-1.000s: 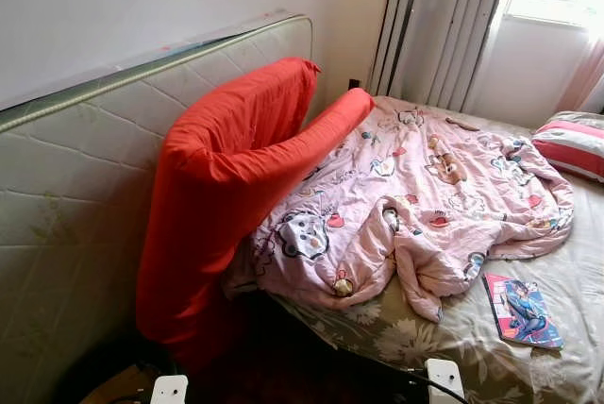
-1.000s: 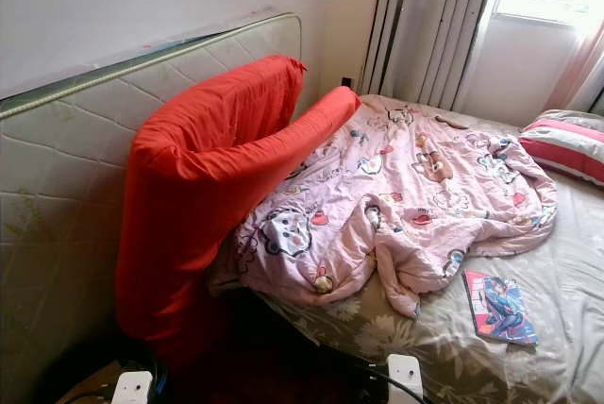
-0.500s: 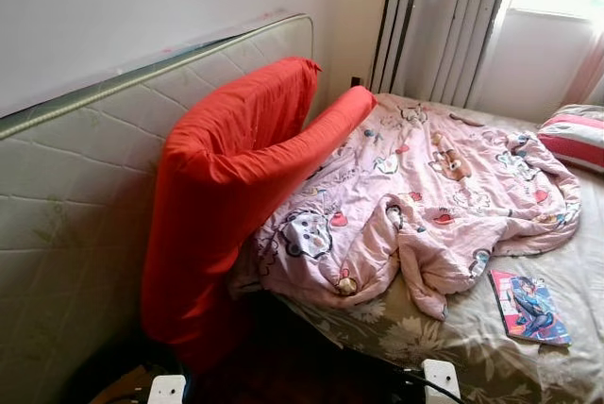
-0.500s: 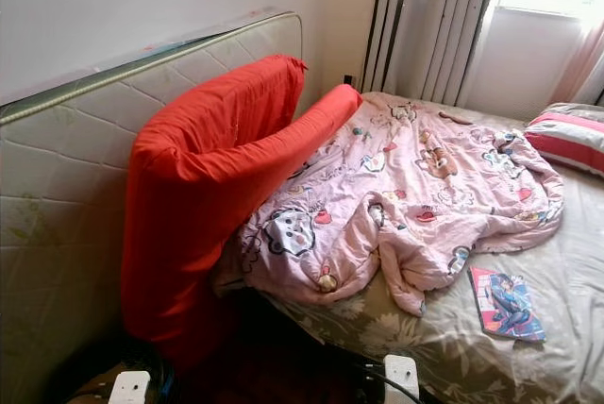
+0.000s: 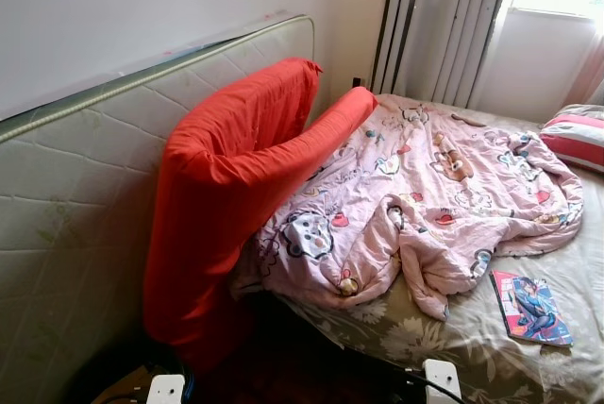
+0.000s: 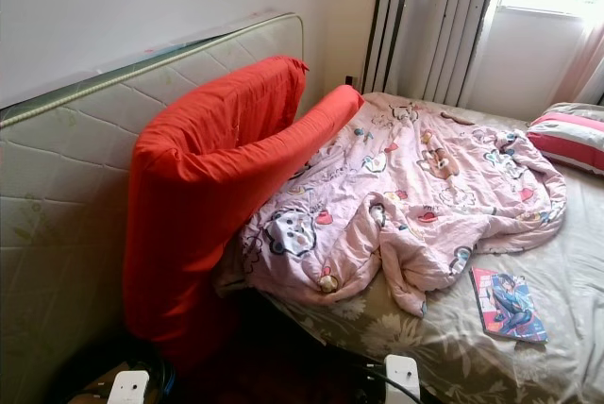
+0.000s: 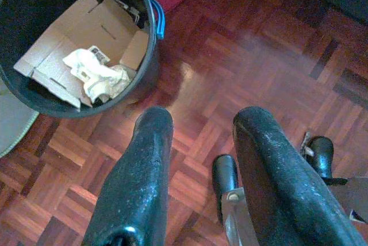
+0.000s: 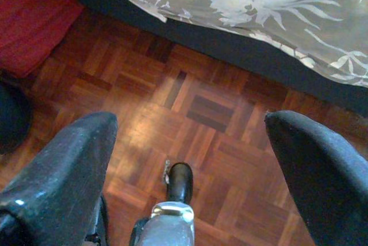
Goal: Clean up the room
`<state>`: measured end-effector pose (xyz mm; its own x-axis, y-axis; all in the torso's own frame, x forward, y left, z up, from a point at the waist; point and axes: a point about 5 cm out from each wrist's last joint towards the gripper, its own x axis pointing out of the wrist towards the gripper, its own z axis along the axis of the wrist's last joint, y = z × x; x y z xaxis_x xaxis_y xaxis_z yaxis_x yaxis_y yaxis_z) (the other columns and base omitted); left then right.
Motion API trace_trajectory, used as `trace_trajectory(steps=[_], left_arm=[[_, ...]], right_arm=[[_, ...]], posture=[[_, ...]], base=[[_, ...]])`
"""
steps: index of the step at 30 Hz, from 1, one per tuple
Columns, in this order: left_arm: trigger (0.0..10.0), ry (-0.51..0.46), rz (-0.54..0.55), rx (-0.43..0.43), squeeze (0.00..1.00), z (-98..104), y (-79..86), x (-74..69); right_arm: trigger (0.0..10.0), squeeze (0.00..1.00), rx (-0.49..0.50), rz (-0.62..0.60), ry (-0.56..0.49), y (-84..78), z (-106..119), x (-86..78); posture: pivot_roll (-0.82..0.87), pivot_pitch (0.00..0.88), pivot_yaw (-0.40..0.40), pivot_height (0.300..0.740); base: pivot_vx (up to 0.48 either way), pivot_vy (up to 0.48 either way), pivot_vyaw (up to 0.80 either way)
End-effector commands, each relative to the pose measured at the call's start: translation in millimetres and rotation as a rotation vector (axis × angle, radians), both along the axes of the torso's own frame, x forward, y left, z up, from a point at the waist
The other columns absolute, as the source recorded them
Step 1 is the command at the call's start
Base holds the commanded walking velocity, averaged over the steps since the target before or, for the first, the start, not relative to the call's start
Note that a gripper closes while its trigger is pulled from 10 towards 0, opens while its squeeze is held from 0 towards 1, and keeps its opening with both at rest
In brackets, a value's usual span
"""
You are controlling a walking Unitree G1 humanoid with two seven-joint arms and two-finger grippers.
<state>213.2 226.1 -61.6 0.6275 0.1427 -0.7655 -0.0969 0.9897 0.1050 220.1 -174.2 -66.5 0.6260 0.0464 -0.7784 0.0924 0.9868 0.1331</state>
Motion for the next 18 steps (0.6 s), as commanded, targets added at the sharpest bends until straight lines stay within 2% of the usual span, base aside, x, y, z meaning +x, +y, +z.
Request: trace_trajectory(steps=[1,18], left_arm=[[10.0,0.011,-0.005,0.008,0.00,-1.6,0.0,-2.7],[10.0,0.017,-0.013,0.016,0.00,-2.6,1.3,-5.0]], right_arm=[[10.0,0.00,-0.006,-0.007,0.002,-2.1,-0.4,-1.1],[10.0,0.00,-0.009,-0.011,0.003,-1.3,-1.6,-3.0]], posture=[[0.02,0.000,-0.030,0.740],[0.01,0.000,-0.022,0.740]], base=[[0.255,0.000,0.00],[0.298,0.000,0.00]])
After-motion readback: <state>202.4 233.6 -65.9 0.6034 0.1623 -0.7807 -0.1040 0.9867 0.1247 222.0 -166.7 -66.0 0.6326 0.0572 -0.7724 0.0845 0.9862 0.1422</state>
